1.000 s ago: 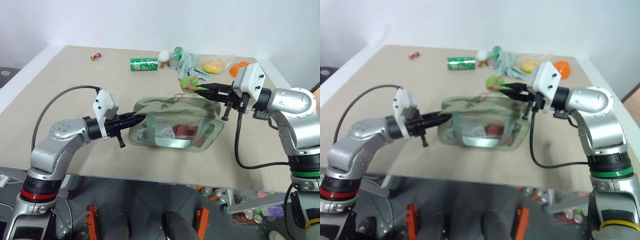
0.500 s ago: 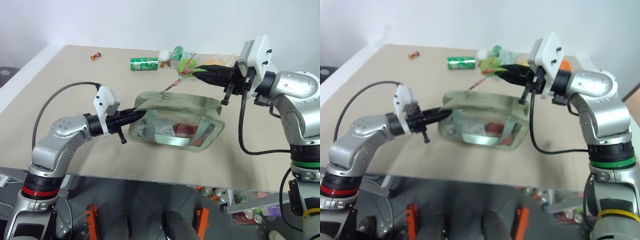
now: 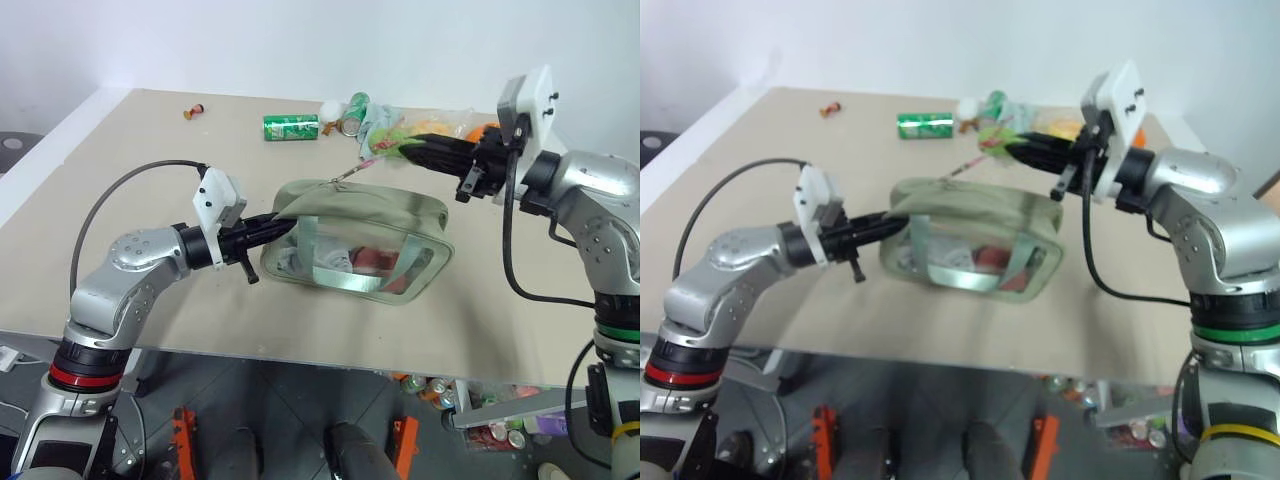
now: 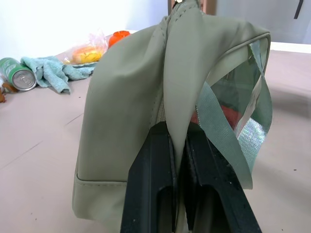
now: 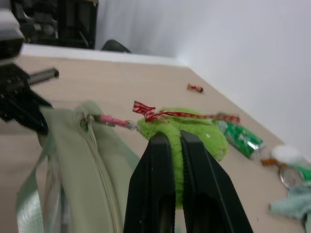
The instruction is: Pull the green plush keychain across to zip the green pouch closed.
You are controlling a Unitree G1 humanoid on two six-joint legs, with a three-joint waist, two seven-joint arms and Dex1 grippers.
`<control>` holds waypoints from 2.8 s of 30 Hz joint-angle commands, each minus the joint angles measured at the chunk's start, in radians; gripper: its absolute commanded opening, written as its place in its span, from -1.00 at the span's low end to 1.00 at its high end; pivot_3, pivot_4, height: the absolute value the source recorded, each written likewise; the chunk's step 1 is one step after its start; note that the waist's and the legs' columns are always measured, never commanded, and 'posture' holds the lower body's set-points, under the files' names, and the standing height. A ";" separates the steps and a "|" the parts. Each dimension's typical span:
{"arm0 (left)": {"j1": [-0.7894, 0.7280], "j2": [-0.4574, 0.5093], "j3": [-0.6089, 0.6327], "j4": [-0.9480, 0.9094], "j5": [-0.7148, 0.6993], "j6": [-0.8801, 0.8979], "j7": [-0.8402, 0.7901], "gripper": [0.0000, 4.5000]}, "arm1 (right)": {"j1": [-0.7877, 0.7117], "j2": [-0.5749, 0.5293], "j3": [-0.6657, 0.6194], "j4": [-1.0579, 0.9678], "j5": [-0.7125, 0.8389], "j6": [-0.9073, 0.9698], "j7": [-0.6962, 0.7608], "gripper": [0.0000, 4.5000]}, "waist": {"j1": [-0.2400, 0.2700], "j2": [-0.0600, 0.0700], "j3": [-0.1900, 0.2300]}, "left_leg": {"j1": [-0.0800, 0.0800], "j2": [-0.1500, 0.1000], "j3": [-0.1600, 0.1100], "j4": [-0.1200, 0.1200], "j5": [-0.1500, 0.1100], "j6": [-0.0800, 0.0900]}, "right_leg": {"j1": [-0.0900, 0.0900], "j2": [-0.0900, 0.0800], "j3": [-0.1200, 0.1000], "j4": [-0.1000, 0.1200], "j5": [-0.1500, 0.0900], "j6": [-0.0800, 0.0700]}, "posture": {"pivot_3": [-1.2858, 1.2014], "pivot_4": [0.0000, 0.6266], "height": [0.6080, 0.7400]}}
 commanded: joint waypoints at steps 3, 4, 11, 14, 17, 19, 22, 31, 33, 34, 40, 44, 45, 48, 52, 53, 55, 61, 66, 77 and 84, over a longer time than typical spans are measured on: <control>0.056 0.039 0.022 0.100 0.062 0.042 0.032 -1.00 | 0.076 -0.124 -0.275 0.105 -0.084 -0.089 -0.099 -0.99 | 0.002 0.000 0.000 | 0.000 0.000 -0.002 0.001 0.000 0.000 | 0.001 0.000 -0.001 0.000 0.000 0.000 | 0.03 -0.52 1.00; 0.056 0.040 0.021 0.100 0.062 0.042 0.032 -1.00 | 0.091 -0.130 -0.278 0.111 -0.087 -0.100 -0.101 -0.99 | 0.004 0.000 0.000 | 0.000 0.000 -0.002 0.001 0.000 0.000 | 0.001 0.000 -0.002 0.000 0.000 0.000 | 0.03 -0.52 1.00; 0.050 0.047 0.014 0.106 0.059 0.044 0.033 -1.00 | 0.078 -0.151 -0.310 0.142 -0.073 -0.192 -0.142 -0.99 | 0.010 0.000 0.000 | 0.000 0.000 -0.004 0.002 0.000 0.000 | 0.002 0.000 -0.003 0.000 0.000 0.001 | 0.03 -0.52 1.00; 0.044 0.042 0.011 0.109 0.058 0.047 0.035 -1.00 | 0.040 -0.130 -0.299 0.112 -0.049 -0.203 -0.155 -0.99 | 0.010 0.000 0.000 | 0.000 0.000 -0.004 0.002 0.000 0.000 | 0.002 0.000 -0.004 0.000 0.000 0.001 | 0.03 -0.52 1.00; 0.021 0.019 0.024 0.115 0.034 0.065 0.052 -1.00 | 0.003 -0.061 -0.272 0.028 0.009 -0.164 -0.206 -0.99 | 0.010 0.000 0.000 | 0.000 0.000 -0.005 0.002 0.000 0.000 | 0.002 0.000 -0.004 0.000 0.000 0.001 | 0.03 -0.52 1.00; 0.003 0.000 0.040 0.114 0.004 0.083 0.066 -1.00 | 0.015 -0.003 -0.227 -0.048 0.024 -0.145 -0.238 -0.99 | 0.010 0.000 0.000 | 0.000 0.000 -0.005 0.002 0.000 0.000 | 0.002 0.000 -0.004 0.000 0.000 0.001 | 0.03 -0.52 1.00; -0.019 -0.028 0.063 0.101 -0.040 0.102 0.078 -1.00 | 0.050 0.099 -0.163 -0.133 0.017 -0.129 -0.292 -0.99 | 0.009 0.000 0.000 | -0.001 0.000 -0.006 0.002 0.000 0.000 | 0.001 0.000 -0.005 0.001 0.000 0.000 | 0.03 -0.52 1.00; -0.031 -0.064 0.132 0.087 -0.133 0.180 0.106 -1.00 | 0.052 0.208 -0.092 -0.107 -0.099 -0.166 -0.286 -0.99 | 0.009 0.001 0.000 | -0.003 0.000 -0.008 0.002 0.000 0.000 | 0.000 0.000 -0.007 0.001 0.001 -0.001 | 0.03 -0.52 1.00; -0.023 -0.063 0.144 0.087 -0.135 0.178 0.114 -1.00 | 0.061 0.186 -0.113 -0.074 -0.120 -0.184 -0.264 -0.99 | 0.009 0.001 0.000 | -0.003 0.000 -0.008 0.002 0.000 0.000 | 0.000 0.000 -0.007 0.001 0.001 -0.001 | 0.03 -0.52 1.00; -0.021 -0.061 0.148 0.089 -0.134 0.175 0.115 -1.00 | 0.067 0.174 -0.124 -0.059 -0.132 -0.193 -0.253 -0.99 | 0.009 0.001 0.000 | -0.003 0.000 -0.008 0.002 0.000 0.000 | 0.000 0.001 -0.007 0.001 0.001 -0.001 | 0.03 -0.52 1.00; -0.017 -0.044 0.166 0.115 -0.129 0.155 0.112 -1.00 | 0.086 0.096 -0.183 0.033 -0.172 -0.241 -0.194 -0.99 | 0.009 0.001 0.000 | -0.003 0.000 -0.008 0.002 0.001 0.000 | 0.000 0.000 -0.007 0.001 0.001 -0.002 | 0.03 -0.52 1.00; -0.018 -0.036 0.160 0.119 -0.123 0.148 0.108 -1.00 | 0.075 0.051 -0.205 0.096 -0.187 -0.278 -0.177 -0.99 | 0.009 0.001 0.000 | -0.003 0.000 -0.008 0.002 0.001 0.000 | 0.000 0.001 -0.007 0.001 0.001 -0.002 | 0.03 -0.52 1.00; -0.018 -0.037 0.158 0.119 -0.122 0.147 0.108 -1.00 | 0.070 0.041 -0.210 0.110 -0.188 -0.283 -0.177 -0.99 | 0.009 0.001 0.000 | -0.003 0.000 -0.008 0.002 0.001 0.000 | 0.000 0.001 -0.007 0.001 0.001 -0.002 | 0.03 -0.52 1.00; -0.019 -0.039 0.152 0.119 -0.118 0.145 0.109 -1.00 | 0.064 0.018 -0.217 0.133 -0.190 -0.299 -0.173 -0.99 | 0.008 0.001 0.000 | -0.003 0.000 -0.008 0.002 0.001 0.000 | 0.000 0.001 -0.007 0.001 0.001 -0.002 | 0.03 -0.52 1.00; -0.010 -0.031 0.141 0.118 -0.113 0.135 0.106 -1.00 | 0.067 -0.014 -0.228 0.153 -0.189 -0.307 -0.170 -0.99 | 0.009 0.001 0.000 | -0.003 0.000 -0.008 0.002 0.001 0.000 | 0.000 0.001 -0.007 0.001 0.001 -0.002 | 0.03 -0.52 1.00; -0.003 -0.024 0.135 0.117 -0.107 0.130 0.101 -1.00 | 0.062 -0.029 -0.237 0.167 -0.191 -0.311 -0.170 -0.99 | 0.009 0.001 0.000 | -0.003 0.000 -0.008 0.002 0.001 0.000 | 0.000 0.000 -0.007 0.001 0.001 -0.002 | 0.03 -0.52 1.00; 0.010 -0.010 0.121 0.116 -0.092 0.116 0.092 -1.00 | 0.051 -0.050 -0.249 0.186 -0.186 -0.307 -0.172 -0.99 | 0.009 0.001 0.000 | -0.003 0.000 -0.008 0.002 0.001 0.000 | 0.001 0.000 -0.007 0.001 0.001 -0.002 | 0.03 -0.52 1.00; 0.030 0.025 0.069 0.143 0.009 0.020 0.086 -1.00 | 0.001 -0.110 -0.261 0.202 -0.154 -0.272 -0.147 -0.99 | 0.009 0.002 0.000 | -0.002 0.000 -0.008 0.002 0.001 0.000 | 0.001 0.000 -0.007 0.001 0.001 -0.002 | 0.03 -0.52 1.00; 0.010 0.002 0.103 0.181 0.011 0.016 0.123 -1.00 | -0.036 -0.139 -0.271 0.209 -0.153 -0.262 -0.122 -0.99 | 0.011 0.008 0.003 | -0.002 -0.001 -0.007 0.002 0.001 0.001 | 0.000 0.000 -0.007 0.000 0.001 -0.003 | 0.03 -0.52 1.00; -0.126 -0.062 0.075 0.208 0.048 -0.028 0.113 -1.00 | 0.002 -0.053 -0.243 0.119 -0.122 -0.189 -0.102 -0.99 | 0.005 0.010 0.004 | -0.003 -0.001 -0.008 0.002 0.001 0.001 | 0.000 0.000 -0.007 0.001 0.002 -0.002 | 0.03 -0.52 1.00; -0.227 -0.124 0.055 0.263 0.073 -0.065 0.066 -0.37 | 0.083 0.094 -0.220 -0.015 -0.047 -0.024 -0.186 -0.40 | 0.002 0.010 0.003 | -0.003 -0.001 -0.008 0.002 0.002 0.002 | 0.001 0.000 -0.007 0.001 0.002 -0.002 | 0.03 -0.52 1.00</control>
